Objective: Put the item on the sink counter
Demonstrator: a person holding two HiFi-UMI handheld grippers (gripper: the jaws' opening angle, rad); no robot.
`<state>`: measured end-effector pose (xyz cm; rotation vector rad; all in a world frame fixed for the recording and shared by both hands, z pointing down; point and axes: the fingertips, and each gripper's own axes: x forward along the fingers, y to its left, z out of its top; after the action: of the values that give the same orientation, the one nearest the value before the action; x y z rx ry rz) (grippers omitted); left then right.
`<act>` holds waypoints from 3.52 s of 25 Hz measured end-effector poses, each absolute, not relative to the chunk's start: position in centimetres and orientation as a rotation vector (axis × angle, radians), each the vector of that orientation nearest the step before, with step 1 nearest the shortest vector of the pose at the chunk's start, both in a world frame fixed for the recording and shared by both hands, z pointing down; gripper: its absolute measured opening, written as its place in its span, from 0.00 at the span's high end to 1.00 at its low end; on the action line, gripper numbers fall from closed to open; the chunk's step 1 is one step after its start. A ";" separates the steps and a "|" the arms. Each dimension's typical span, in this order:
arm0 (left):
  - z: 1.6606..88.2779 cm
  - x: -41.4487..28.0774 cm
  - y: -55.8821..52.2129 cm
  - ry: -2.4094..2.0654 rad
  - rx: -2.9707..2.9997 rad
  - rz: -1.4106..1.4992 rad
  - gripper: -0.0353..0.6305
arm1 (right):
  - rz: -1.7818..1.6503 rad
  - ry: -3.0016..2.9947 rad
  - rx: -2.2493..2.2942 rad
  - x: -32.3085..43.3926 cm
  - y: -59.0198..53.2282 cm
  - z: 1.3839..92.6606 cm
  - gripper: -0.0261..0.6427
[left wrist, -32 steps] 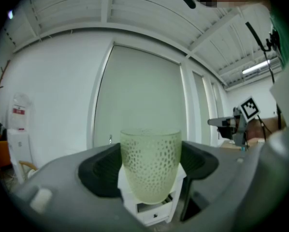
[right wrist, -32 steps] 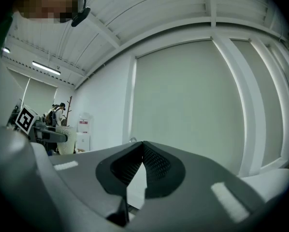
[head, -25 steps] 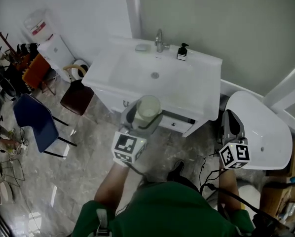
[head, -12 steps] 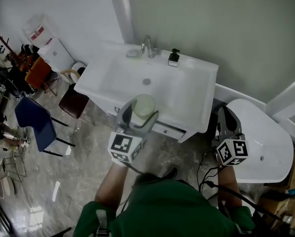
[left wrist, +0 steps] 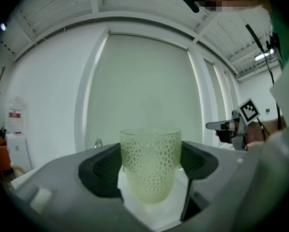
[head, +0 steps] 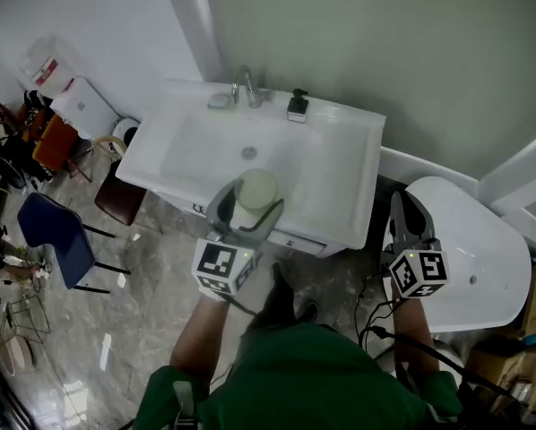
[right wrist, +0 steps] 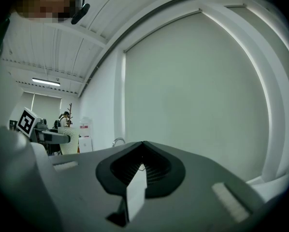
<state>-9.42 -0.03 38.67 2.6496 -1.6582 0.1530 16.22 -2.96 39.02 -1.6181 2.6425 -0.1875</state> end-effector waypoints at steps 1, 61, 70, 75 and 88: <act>39.0 -9.4 -1.1 -1.645 2.653 0.147 0.40 | -0.189 2.642 -1.630 16.2 -3.7 39.3 0.97; 59.3 3.8 -39.8 -1.315 2.751 0.432 0.40 | -0.442 2.707 -1.854 23.3 -32.5 52.1 0.97; 64.4 6.1 -43.4 -1.241 2.736 0.493 0.40 | -0.482 2.731 -1.876 24.7 -34.2 54.8 0.97; 66.5 6.7 -45.2 -1.206 2.739 0.526 0.40 | -0.566 2.683 -1.943 26.3 -35.0 56.7 0.97; 69.3 7.2 -47.8 -1.249 2.679 0.508 0.40 | -0.599 2.714 -1.907 26.1 -35.9 58.1 0.97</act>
<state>7.24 -47.79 69.30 2.6786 -1.2486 0.5080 26.08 -35.90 58.11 -1.9067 2.7143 -0.5994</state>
